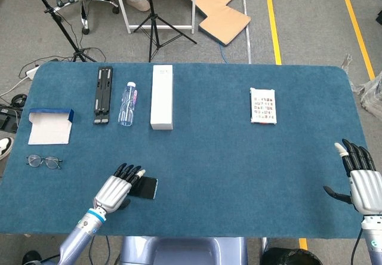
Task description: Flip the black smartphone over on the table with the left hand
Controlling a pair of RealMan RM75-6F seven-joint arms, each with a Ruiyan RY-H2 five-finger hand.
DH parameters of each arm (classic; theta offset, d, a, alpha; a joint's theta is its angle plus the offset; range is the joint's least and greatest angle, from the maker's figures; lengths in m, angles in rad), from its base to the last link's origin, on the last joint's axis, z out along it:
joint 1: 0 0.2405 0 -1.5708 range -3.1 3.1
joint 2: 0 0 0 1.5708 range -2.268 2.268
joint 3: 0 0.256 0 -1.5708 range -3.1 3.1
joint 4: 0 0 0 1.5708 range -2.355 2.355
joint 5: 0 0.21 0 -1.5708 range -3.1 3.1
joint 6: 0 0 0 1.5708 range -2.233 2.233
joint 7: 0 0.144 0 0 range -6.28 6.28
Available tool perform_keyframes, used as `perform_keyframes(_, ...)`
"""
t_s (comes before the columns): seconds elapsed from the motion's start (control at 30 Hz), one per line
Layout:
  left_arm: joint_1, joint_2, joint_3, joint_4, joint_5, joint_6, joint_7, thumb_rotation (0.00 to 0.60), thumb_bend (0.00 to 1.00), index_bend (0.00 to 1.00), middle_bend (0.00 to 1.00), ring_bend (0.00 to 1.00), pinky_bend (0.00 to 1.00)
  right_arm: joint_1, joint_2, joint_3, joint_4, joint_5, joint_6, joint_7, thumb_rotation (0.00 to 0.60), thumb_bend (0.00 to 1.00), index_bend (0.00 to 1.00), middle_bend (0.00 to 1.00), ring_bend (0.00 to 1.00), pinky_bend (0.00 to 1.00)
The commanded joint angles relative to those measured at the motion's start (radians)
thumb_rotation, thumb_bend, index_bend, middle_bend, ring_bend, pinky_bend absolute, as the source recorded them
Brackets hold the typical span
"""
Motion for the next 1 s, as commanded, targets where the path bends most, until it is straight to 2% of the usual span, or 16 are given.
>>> perform_keyframes(0.03, -0.006, -0.011, -0.006, 0.012, -0.016, -0.008, 0.01, 0.6, 0.31, 0.0, 0.0, 0.0, 0.0, 0.001, -0.001, 0.0, 0.001, 0.0, -0.002, -0.001, 0.6, 0.0, 0.0, 0.0, 0.0, 0.0)
perform_keyframes(0.1, -0.01, -0.017, -0.012, 0.016, -0.025, -0.01, 0.01, 0.6, 0.28, 0.0, 0.0, 0.0, 0.0, 0.002, -0.002, 0.0, 0.002, 0.001, -0.004, -0.001, 0.6, 0.0, 0.0, 0.0, 0.0, 0.0)
perform_keyframes(0.33, -0.028, -0.03, -0.029, 0.024, -0.059, -0.026, 0.02, 0.6, 0.28, 0.0, 0.0, 0.0, 0.0, 0.003, -0.003, 0.0, 0.004, 0.003, -0.008, 0.001, 0.6, 0.0, 0.0, 0.0, 0.0, 0.0)
perform_keyframes(1.0, -0.065, -0.079, -0.03, 0.074, -0.123, -0.063, 0.047, 0.6, 0.28, 0.0, 0.0, 0.0, 0.0, 0.004, -0.002, 0.002, 0.009, 0.01, -0.015, 0.013, 0.6, 0.0, 0.0, 0.0, 0.0, 0.0)
